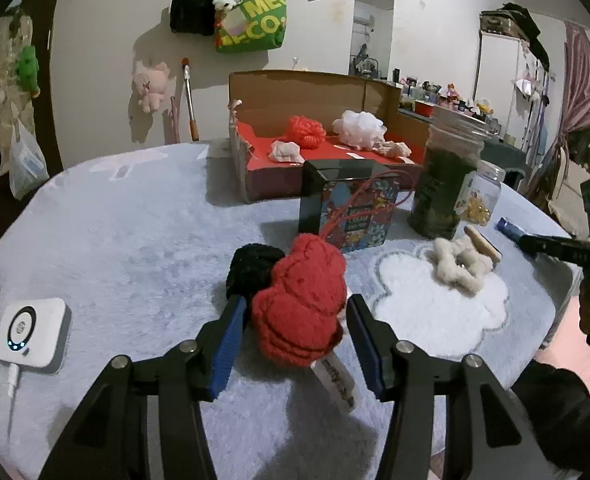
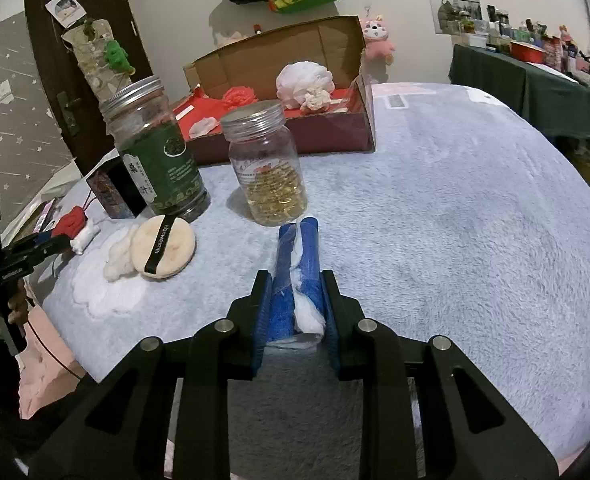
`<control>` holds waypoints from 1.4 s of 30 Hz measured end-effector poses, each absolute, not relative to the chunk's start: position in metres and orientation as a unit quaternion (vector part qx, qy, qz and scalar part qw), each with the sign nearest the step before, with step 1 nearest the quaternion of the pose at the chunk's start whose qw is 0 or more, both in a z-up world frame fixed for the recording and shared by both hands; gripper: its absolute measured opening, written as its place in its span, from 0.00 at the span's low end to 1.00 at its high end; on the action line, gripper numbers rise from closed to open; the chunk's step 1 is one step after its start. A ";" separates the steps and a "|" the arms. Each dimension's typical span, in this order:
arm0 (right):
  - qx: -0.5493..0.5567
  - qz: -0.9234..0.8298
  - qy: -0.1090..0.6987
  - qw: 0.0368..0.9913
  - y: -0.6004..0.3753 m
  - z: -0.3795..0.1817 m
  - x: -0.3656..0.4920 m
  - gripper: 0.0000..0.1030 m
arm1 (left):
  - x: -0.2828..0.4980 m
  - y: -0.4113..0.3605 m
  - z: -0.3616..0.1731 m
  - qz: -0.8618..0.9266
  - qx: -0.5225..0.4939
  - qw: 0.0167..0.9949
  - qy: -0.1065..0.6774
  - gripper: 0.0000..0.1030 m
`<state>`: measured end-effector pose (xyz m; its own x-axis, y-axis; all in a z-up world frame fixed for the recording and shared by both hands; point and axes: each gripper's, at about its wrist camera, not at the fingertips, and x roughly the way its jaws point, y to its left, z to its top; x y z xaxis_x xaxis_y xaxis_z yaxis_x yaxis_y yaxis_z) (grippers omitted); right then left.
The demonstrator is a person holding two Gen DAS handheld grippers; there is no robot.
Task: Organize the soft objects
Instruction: 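Carry the red knit pouch and blue tube with both tools toward the red box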
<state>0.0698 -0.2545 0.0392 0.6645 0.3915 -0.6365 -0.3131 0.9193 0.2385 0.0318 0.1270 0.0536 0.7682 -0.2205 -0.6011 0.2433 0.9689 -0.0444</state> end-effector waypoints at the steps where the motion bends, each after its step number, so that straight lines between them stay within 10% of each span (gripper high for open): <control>1: 0.053 0.193 0.361 0.911 -0.254 0.039 0.070 0.23 | 0.029 0.126 0.055 -0.120 0.023 0.942 0.311 0.61; 9: 0.050 0.188 0.358 0.913 -0.254 0.039 0.068 0.23 | 0.022 0.117 0.062 -0.138 0.035 0.944 0.297 0.63; 20: 0.020 0.177 0.343 0.922 -0.246 0.040 0.061 0.22 | 0.028 0.108 0.055 -0.117 0.063 0.944 0.303 0.40; 42: 0.022 0.213 0.333 0.918 -0.267 0.066 0.090 0.22 | 0.056 0.132 0.090 -0.134 0.046 0.942 0.305 0.40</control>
<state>0.0903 -0.2669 0.0661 0.6879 0.4063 -0.6015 -0.3770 0.9081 0.1822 0.0559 0.1322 0.0902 0.7780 -0.2239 -0.5870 0.2799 0.9600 0.0049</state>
